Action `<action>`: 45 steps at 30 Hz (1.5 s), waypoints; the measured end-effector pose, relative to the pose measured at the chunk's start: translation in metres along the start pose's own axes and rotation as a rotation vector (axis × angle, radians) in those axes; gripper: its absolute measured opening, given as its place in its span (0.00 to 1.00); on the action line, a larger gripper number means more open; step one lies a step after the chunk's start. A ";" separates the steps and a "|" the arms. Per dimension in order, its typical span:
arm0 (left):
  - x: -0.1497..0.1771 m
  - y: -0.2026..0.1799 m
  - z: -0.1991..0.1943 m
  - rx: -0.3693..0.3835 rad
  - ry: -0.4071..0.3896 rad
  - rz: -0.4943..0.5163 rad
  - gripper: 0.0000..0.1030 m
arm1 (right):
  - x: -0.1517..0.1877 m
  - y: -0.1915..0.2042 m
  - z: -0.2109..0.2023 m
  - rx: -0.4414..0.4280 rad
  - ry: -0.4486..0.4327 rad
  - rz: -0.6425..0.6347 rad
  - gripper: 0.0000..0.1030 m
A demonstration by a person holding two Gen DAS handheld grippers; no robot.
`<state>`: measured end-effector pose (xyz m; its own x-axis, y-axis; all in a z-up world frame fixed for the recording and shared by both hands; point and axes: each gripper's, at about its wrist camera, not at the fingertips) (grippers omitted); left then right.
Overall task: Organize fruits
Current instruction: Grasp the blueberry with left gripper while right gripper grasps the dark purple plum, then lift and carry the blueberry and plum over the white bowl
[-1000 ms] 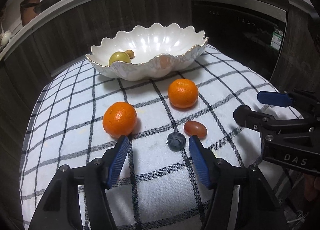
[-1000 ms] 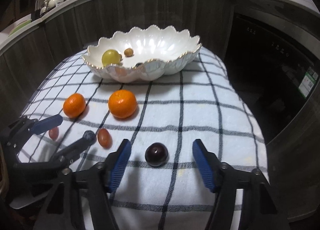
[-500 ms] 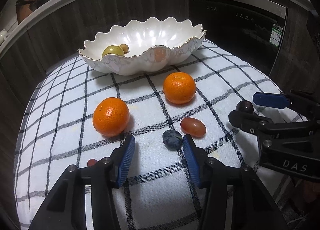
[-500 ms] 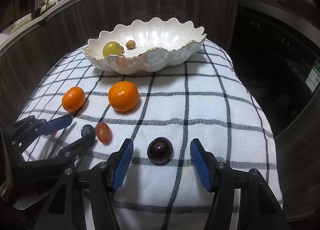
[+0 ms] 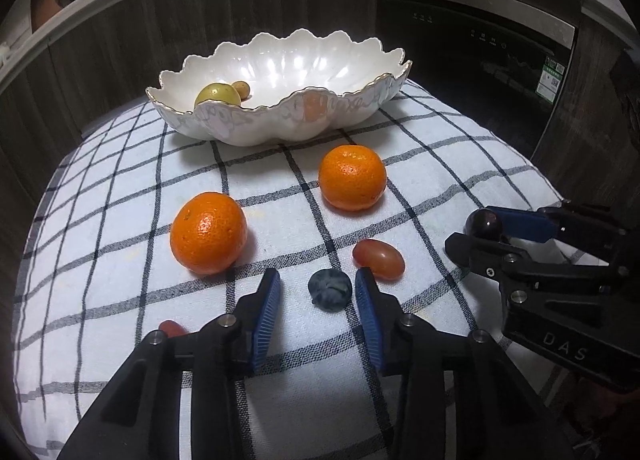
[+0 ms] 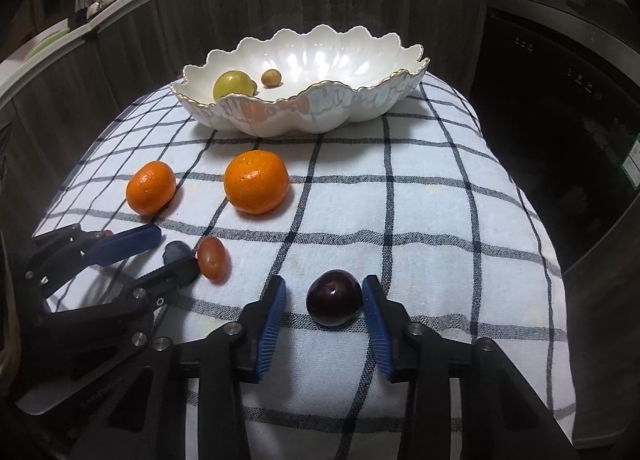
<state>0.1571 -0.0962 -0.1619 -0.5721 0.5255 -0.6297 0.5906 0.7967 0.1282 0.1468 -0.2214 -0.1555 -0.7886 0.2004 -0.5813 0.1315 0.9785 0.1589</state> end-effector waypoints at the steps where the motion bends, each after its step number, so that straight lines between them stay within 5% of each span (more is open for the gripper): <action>1: 0.000 -0.001 0.000 0.005 -0.001 0.001 0.31 | 0.000 0.000 0.000 0.001 -0.001 0.001 0.37; 8: 0.000 -0.006 -0.002 0.008 -0.008 0.024 0.22 | -0.001 -0.002 0.000 0.013 -0.004 0.002 0.28; 45: -0.014 0.002 -0.045 -0.093 -0.046 0.006 0.21 | -0.019 0.014 -0.043 -0.022 -0.107 -0.020 0.27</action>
<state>0.1408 -0.0884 -0.1179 -0.5405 0.5178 -0.6631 0.5373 0.8190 0.2017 0.1380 -0.2141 -0.1080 -0.7222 0.1863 -0.6662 0.1021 0.9812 0.1637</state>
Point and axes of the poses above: each gripper's, at about its wrist camera, not at the fingertips, and z roughly the way its jaws point, y to its left, x to its underside, and after that the axes turned 12 degrees about z, right-handed
